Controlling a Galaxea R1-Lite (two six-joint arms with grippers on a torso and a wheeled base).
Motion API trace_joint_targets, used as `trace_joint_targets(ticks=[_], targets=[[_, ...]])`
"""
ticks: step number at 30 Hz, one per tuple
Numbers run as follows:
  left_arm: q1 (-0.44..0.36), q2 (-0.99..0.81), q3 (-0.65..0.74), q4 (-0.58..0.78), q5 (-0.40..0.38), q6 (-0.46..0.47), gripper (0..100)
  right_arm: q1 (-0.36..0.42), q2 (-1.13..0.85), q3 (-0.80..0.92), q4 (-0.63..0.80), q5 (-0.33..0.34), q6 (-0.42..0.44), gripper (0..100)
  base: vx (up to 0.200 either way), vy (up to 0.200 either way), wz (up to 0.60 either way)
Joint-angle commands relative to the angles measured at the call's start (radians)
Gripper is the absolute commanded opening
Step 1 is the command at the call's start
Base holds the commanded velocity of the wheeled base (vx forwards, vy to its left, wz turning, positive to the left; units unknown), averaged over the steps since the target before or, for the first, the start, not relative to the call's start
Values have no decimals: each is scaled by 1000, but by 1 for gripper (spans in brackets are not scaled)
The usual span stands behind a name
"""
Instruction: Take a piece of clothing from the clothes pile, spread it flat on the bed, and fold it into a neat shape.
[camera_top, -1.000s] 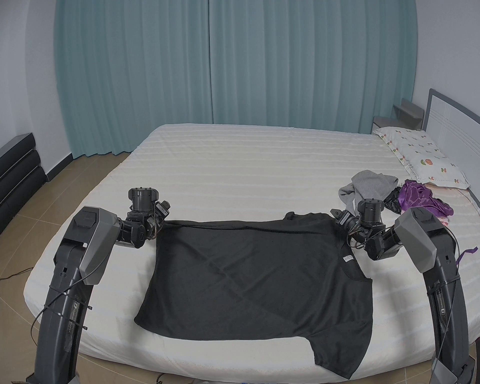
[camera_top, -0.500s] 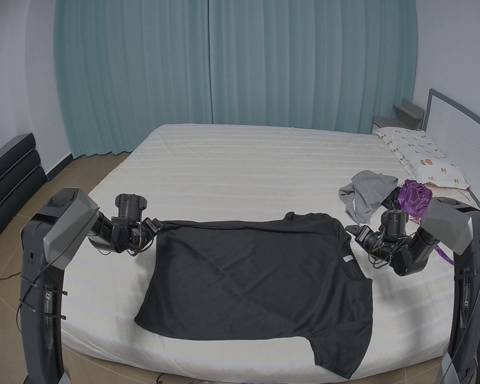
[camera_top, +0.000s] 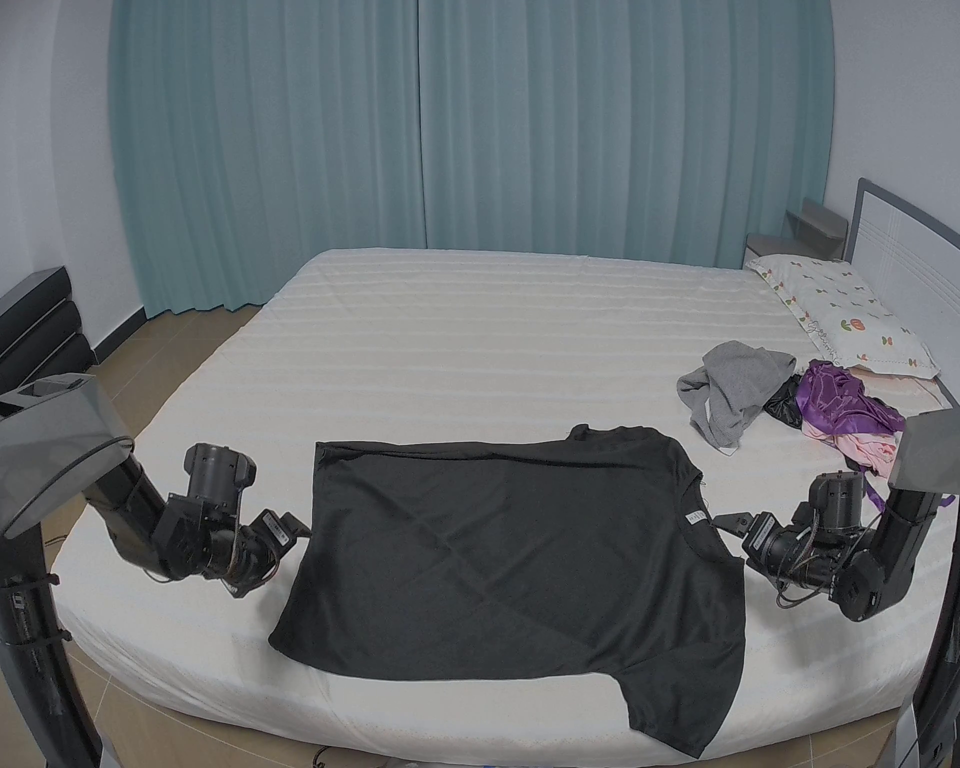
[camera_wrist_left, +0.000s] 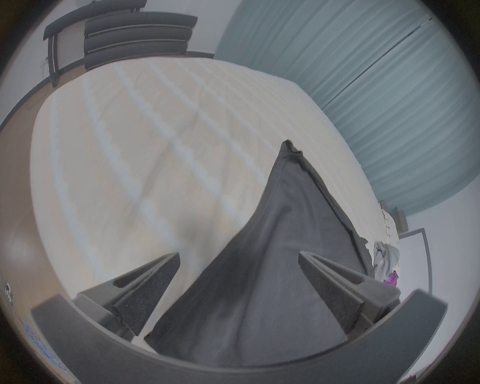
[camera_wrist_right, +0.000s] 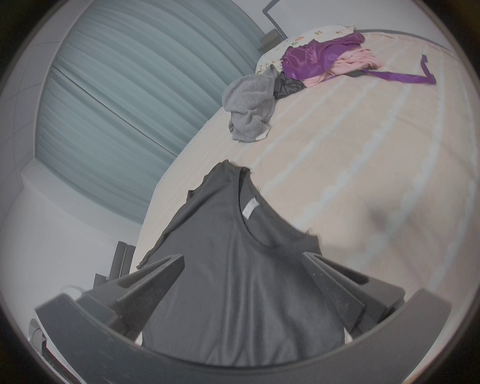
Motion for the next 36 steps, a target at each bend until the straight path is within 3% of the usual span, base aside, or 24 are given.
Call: trace_joint_targets(ticks=[1, 6, 9, 21, 33, 36], targets=[[-31, -137, 230, -127, -48, -52, 100, 9, -54, 189, -106, 46, 34, 100, -200, 0, 0], [-31, -135, 288, -168, -52, -58, 100, 2, -45, 218, -109, 110, 36, 100, -200, 0, 0], [-30, -128, 316, -199, -63, -58, 100, 4, -43, 226, -109, 113, 36, 100, -200, 0, 0], [-33, -114, 354, -274, -77, -78, 100, 13, -42, 238, -109, 115, 34, 100, 0, 0, 0], [-45, -111, 359, -275, -65, -79, 100, 15, -28, 240, -109, 115, 31, 100, 0, -200, 0], [-45, -106, 365, -283, -59, -78, 100, 15, -28, 244, -110, 116, 30, 100, 0, 0, 0]])
